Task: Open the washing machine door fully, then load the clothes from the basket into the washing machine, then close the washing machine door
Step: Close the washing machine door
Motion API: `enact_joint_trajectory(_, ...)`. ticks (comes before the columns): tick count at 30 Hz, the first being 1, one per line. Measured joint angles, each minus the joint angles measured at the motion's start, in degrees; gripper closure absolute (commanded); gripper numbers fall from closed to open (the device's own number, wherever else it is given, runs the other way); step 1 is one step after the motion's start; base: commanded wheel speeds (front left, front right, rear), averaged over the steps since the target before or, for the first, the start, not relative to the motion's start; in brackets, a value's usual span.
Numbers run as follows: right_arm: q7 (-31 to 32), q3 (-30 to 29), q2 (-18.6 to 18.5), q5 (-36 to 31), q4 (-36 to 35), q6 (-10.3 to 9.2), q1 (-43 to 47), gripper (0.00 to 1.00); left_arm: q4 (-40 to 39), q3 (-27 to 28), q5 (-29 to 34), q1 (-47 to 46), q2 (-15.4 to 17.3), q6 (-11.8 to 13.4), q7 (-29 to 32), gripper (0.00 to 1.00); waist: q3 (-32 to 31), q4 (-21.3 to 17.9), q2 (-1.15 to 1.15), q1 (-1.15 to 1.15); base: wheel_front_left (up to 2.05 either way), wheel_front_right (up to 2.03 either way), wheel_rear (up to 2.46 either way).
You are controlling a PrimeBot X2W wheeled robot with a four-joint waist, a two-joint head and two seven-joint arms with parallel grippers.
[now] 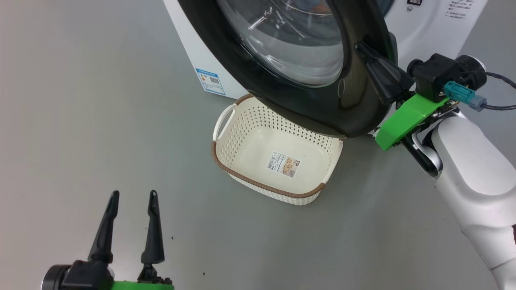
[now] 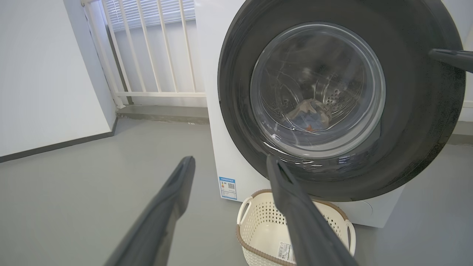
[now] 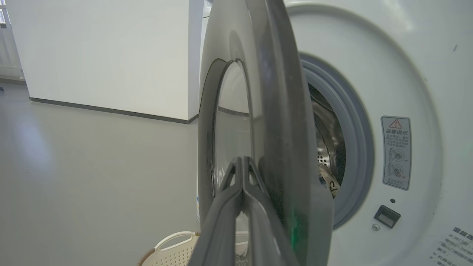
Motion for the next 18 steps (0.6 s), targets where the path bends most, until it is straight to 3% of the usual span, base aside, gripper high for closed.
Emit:
enact_joint_trajectory(10, 0.0, -2.1, -1.0, 0.2, 2.7, 0.27, -1.5, 1.00, -0.7, -0.4, 0.0, -0.3, -0.4, -0.1, 0.0, 0.00, 1.3, 0.9, 0.00, 0.00, 0.00, 0.00, 0.00)
enact_joint_trajectory(18, 0.0, -2.5, -4.7, 1.0, 9.4, 0.27, -7.4, 1.00, -1.7, -3.1, -0.3, -1.5, -0.4, 0.1, 0.0, 0.00, 3.9, 2.6, 0.00, 0.00, 0.00, 0.00, 0.00)
